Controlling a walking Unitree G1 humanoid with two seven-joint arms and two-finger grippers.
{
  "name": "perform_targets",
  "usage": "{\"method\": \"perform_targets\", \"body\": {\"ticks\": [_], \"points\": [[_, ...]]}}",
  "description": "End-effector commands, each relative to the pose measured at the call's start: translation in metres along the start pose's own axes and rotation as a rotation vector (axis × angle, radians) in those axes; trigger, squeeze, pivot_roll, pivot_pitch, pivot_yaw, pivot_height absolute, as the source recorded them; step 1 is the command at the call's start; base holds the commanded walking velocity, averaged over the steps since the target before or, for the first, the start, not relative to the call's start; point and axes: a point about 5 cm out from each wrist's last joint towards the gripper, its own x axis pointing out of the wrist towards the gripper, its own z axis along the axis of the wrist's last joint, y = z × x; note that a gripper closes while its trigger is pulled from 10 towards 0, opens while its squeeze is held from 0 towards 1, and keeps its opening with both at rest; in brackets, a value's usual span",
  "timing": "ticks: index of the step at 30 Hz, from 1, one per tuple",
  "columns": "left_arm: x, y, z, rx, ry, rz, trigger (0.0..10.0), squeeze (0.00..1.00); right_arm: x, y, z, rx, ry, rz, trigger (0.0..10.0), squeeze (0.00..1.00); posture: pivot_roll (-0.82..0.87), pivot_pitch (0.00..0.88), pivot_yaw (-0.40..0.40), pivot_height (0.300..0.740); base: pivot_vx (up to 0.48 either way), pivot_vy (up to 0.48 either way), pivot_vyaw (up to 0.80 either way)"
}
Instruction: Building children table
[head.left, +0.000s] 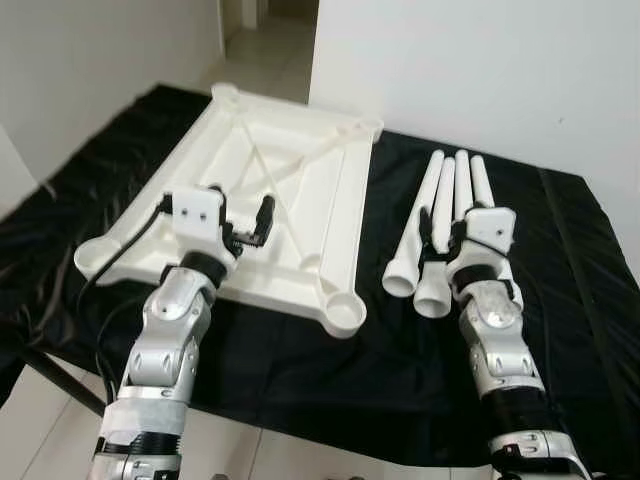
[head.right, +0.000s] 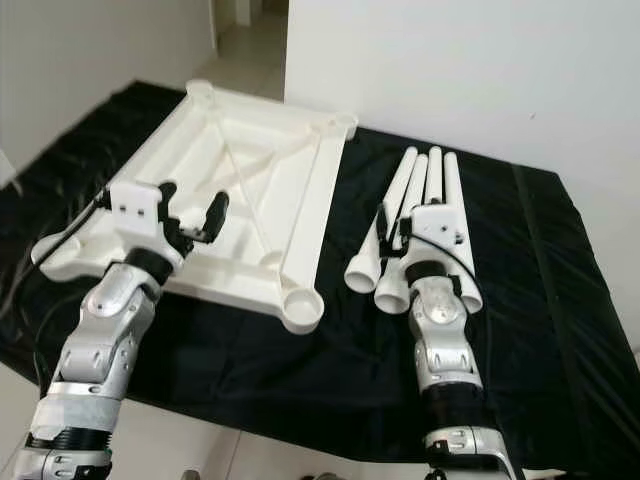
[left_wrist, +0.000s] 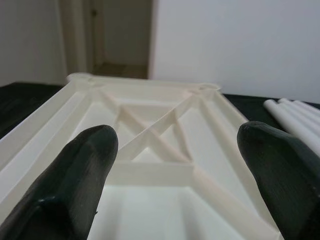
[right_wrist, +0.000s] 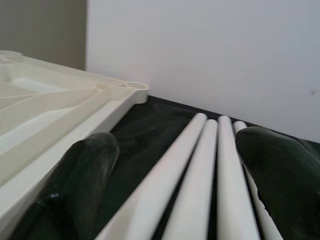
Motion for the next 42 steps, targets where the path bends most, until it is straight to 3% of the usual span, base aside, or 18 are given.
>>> {"method": "perform_targets", "body": {"ticks": [1, 5, 10, 14, 15, 19, 28, 31, 35, 42], "points": [[0.001, -0.009, 0.001, -0.023, 0.009, -0.08, 10.0, 0.0, 0.0, -0.002, -0.002, 0.004, 0.019, -0.006, 10.0, 0.0, 0.09, 0.036, -0.068, 0.74, 0.0, 0.0, 0.0], [0.003, -0.017, -0.001, -0.027, 0.051, -0.144, 10.0, 0.0, 0.003, -0.003, -0.001, 0.012, 0.027, -0.021, 10.0, 0.0, 0.07, 0.036, -0.065, 0.74, 0.0, 0.0, 0.0], [0.004, -0.035, -0.003, -0.025, 0.078, -0.273, 10.0, 0.0, 0.01, -0.008, 0.0, 0.043, 0.082, -0.127, 10.0, 0.0, 0.05, 0.037, -0.052, 0.74, 0.0, 0.0, 0.0], [0.002, -0.049, -0.007, -0.029, 0.1, -0.362, 10.0, 0.0, 0.017, -0.013, -0.002, -0.007, 0.176, -0.25, 10.0, 0.0, 0.05, 0.034, -0.046, 0.74, 0.0, 0.0, 0.0], [0.002, -0.054, -0.006, -0.025, 0.107, -0.387, 10.0, 0.0, 0.019, -0.012, -0.004, 0.045, 0.213, -0.252, 10.0, 0.0, 0.05, 0.031, -0.041, 0.74, 0.0, 0.0, 0.0], [0.001, -0.059, -0.004, -0.015, 0.116, -0.408, 10.0, 0.0, 0.021, -0.01, -0.006, 0.08, 0.265, -0.257, 10.0, 0.0, 0.05, 0.031, -0.039, 0.74, 0.0, 0.0, 0.0], [-0.006, -0.064, -0.005, -0.018, 0.146, -0.421, 10.0, 0.0, 0.016, 0.01, -0.02, 0.119, 0.387, -0.132, 10.0, 0.0, 0.06, 0.033, -0.036, 0.74, 0.0, 0.0, 0.0], [-0.009, -0.066, -0.007, -0.028, 0.157, -0.416, 10.0, 0.0, 0.007, 0.022, -0.027, 0.134, 0.493, -0.074, 10.0, 0.0, 0.06, 0.037, -0.039, 0.74, 0.0, 0.0, 0.0], [-0.01, -0.066, -0.007, -0.031, 0.161, -0.413, 10.0, 0.0, 0.002, 0.024, -0.03, 0.126, 0.546, -0.08, 10.0, 0.0, 0.06, 0.039, -0.039, 0.74, 0.0, 0.0, 0.0], [-0.011, -0.068, -0.002, -0.03, 0.166, -0.441, 10.0, 0.0, -0.001, 0.012, -0.032, 0.156, 0.628, -0.179, 10.0, 0.0, 0.06, 0.045, -0.04, 0.74, 0.0, 0.0, 0.0]]}}
